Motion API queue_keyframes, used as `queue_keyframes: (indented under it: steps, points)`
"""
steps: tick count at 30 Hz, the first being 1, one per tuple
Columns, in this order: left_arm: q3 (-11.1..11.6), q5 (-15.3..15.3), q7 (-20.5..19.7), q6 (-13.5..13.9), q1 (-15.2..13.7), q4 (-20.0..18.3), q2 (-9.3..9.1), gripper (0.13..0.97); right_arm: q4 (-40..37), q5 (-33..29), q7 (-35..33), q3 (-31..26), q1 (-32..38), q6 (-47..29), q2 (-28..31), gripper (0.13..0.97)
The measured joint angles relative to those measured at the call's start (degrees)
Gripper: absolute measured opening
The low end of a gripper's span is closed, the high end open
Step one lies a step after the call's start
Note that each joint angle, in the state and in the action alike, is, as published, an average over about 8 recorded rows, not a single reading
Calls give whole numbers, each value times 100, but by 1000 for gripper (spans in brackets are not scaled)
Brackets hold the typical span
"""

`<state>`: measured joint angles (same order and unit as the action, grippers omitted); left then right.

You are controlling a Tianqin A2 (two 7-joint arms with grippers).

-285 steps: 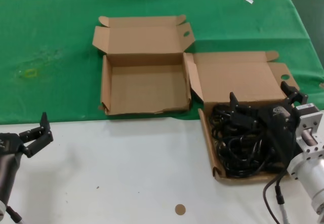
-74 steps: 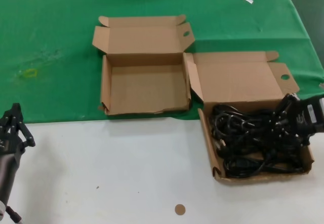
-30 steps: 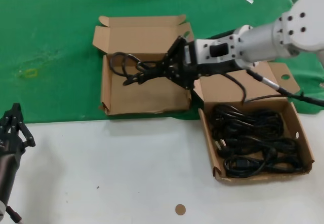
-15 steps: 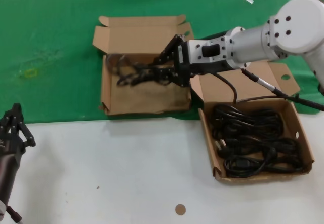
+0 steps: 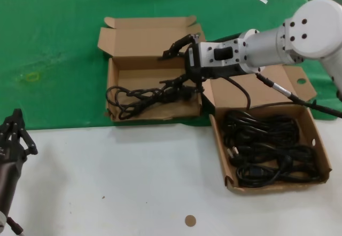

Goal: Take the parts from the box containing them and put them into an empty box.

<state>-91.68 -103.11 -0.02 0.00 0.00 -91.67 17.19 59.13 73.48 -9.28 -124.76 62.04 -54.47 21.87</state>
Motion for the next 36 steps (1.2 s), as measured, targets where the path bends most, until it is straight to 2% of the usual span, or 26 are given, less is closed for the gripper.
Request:
queue_keyframes:
  steps: [4,16,21,25,28,33,36]
  points:
    - [0,0,0,0,0,0,0,144,69,0,51,18,-32,14,32,332]
    - [0,0,0,0,0,0,0,175,347,243,137,293,-548,463,-1,606]
    - [0,0,0,0,0,0,0,240,547,431,192,500,-936,808,-33,740]
    - [0,0,0,0,0,0,0,279,715,589,237,674,-1262,1095,-60,740]
    - [0,-1,1,0,0,0,0,279,842,707,272,805,-1509,1312,-80,794]
    - [0,-1,2,0,0,0,0,388,1053,904,329,1024,-1919,1673,-114,884]
    - [0,-1,2,0,0,0,0,454,1178,1021,363,1155,-2165,1887,-134,902]
